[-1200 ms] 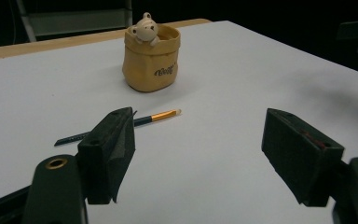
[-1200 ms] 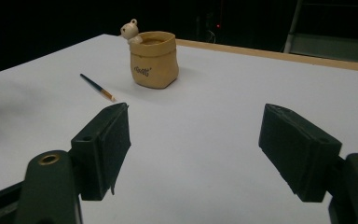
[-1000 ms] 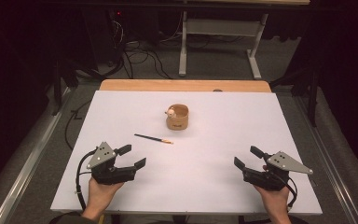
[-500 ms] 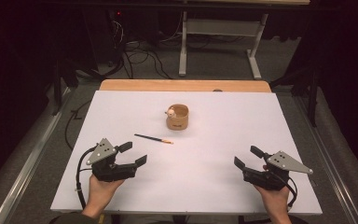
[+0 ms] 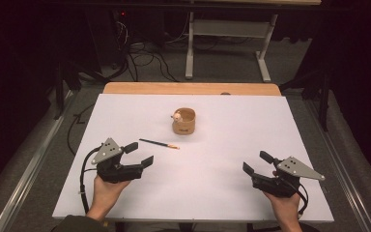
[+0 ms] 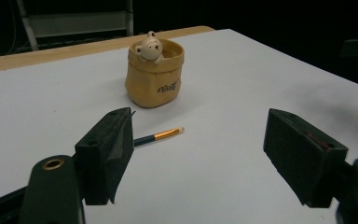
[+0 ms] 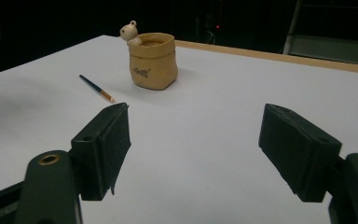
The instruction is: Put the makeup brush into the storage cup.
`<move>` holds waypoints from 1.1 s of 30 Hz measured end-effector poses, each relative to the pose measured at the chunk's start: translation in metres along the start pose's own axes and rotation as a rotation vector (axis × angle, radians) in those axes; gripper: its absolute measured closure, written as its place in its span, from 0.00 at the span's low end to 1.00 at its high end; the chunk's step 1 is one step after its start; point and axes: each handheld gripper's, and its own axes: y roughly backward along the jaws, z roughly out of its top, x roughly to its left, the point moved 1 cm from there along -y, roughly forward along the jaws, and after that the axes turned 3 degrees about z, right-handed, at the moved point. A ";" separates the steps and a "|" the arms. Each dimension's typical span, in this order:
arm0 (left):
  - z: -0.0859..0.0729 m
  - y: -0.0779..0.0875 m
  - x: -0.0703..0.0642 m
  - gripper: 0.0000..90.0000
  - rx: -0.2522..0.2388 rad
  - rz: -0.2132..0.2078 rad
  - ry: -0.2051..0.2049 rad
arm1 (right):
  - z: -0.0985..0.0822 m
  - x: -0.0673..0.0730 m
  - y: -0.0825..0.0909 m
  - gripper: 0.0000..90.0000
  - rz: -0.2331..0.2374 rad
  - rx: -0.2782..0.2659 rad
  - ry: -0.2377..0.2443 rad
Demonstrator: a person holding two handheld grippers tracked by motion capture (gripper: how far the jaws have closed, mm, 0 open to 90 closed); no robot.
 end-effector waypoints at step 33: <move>0.025 -0.029 0.013 0.27 -0.004 0.012 -0.001 | 0.000 -0.002 0.002 0.29 -0.005 -0.004 0.001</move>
